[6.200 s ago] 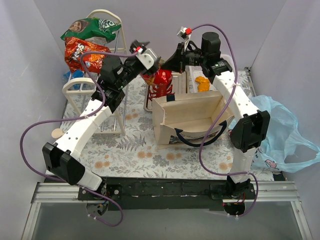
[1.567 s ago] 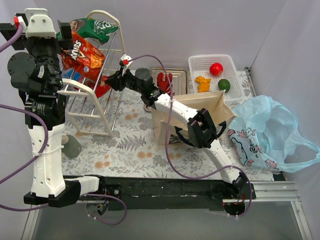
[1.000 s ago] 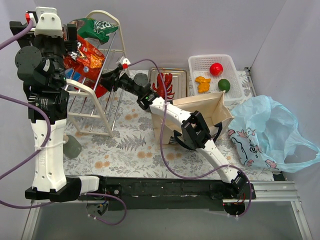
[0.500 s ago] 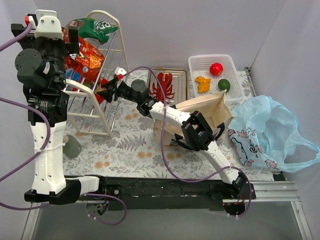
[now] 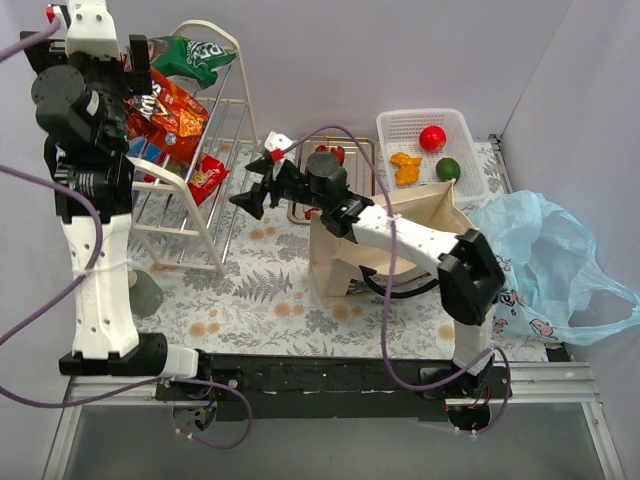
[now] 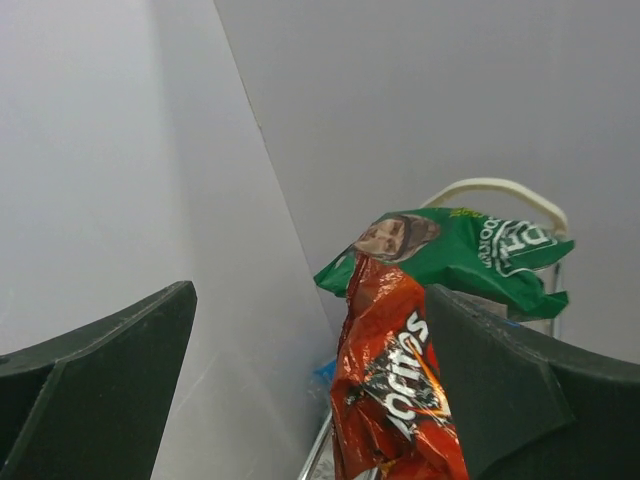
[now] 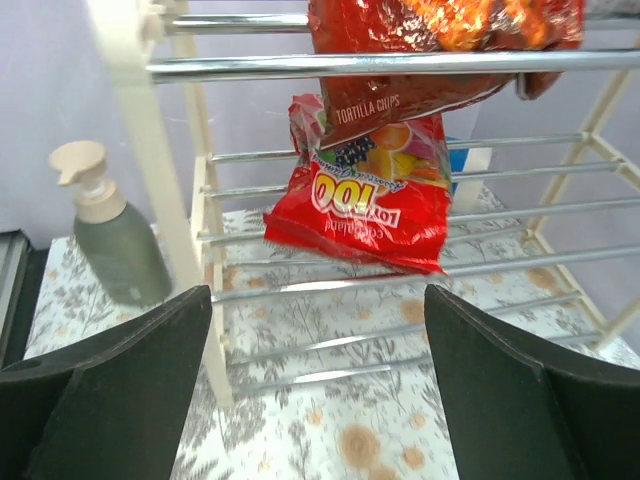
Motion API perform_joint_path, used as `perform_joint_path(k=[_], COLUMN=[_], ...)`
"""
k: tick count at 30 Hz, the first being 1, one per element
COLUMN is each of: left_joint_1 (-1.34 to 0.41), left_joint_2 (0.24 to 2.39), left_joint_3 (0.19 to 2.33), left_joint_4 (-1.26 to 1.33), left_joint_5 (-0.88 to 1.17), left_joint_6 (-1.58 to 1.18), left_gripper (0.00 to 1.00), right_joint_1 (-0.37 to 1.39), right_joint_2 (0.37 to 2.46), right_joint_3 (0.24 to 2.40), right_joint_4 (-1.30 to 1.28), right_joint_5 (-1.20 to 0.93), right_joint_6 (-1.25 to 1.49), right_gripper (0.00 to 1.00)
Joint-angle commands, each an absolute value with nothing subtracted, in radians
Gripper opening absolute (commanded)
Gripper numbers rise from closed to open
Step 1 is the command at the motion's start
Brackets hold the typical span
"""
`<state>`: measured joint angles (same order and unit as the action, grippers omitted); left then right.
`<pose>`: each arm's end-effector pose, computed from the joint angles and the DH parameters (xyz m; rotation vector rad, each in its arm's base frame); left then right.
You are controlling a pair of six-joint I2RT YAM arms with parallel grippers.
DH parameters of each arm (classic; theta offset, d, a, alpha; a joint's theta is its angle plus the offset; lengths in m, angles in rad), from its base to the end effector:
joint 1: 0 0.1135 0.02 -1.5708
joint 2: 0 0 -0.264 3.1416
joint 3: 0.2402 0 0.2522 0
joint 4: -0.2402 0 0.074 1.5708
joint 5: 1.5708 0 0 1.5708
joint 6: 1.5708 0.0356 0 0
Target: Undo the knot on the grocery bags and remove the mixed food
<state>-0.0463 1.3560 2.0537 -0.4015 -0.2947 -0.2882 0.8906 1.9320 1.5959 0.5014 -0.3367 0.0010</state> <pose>0.2165 0.0003 0.6063 -0.4038 1.2234 -0.0992 0.2868 0.3732 0.3540 -0.8914 1.1902 0.9658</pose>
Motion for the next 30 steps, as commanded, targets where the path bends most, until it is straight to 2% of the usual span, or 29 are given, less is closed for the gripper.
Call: perform_joint_path(k=[1,2,4,6,10,16,18,20,25,29,30], left_joint_1=[0.081,0.107,0.205,0.274,0.366,0.457,0.465,0.466,0.466,0.497,0.543], left_joint_2=[1.545,1.602,1.723,1.735,1.602,1.641,1.609,1.565,1.439,1.456,1.471], left_joint_3=[2.196,2.344,2.49,2.54,2.315,2.31,2.263,2.147,1.99,2.066,2.086], left_joint_4=[-0.641,-0.749,-0.859,-0.937,-0.885,-0.908,-0.826,-0.688,-0.5,-0.514,-0.525], left_joint_5=[-0.244,-0.203,-0.154,-0.003,0.288,0.532,0.511,0.401,0.247,0.369,0.569], left_joint_6=[-0.386,-0.409,-0.448,-0.508,-0.531,-0.742,-0.796,-0.851,-0.831,-0.92,-0.963], left_gripper=[0.98,0.98,0.98,0.98,0.98,0.98,0.98,0.98,0.98,0.98,0.98], right_joint_1=[0.824,0.81,0.77,0.736,0.658,0.591,0.578,0.568,0.555,0.549,0.549], right_joint_2=[1.703,1.675,1.597,1.518,1.433,1.408,1.396,1.384,1.344,1.325,1.324], right_joint_3=[1.462,1.448,1.408,1.347,1.263,1.204,1.195,1.168,1.118,1.106,1.106], right_joint_4=[0.387,0.312,0.23,0.165,0.141,0.107,0.098,0.084,0.075,0.064,0.055], right_joint_5=[-0.385,-0.426,-0.44,-0.456,-0.43,-0.442,-0.452,-0.459,-0.456,-0.448,-0.449], right_joint_6=[-0.073,-0.086,-0.098,-0.115,-0.134,-0.094,-0.091,-0.091,-0.08,-0.071,-0.071], right_gripper=[0.94,0.95,0.95,0.97,0.98,0.98,0.98,0.98,0.98,0.98,0.98])
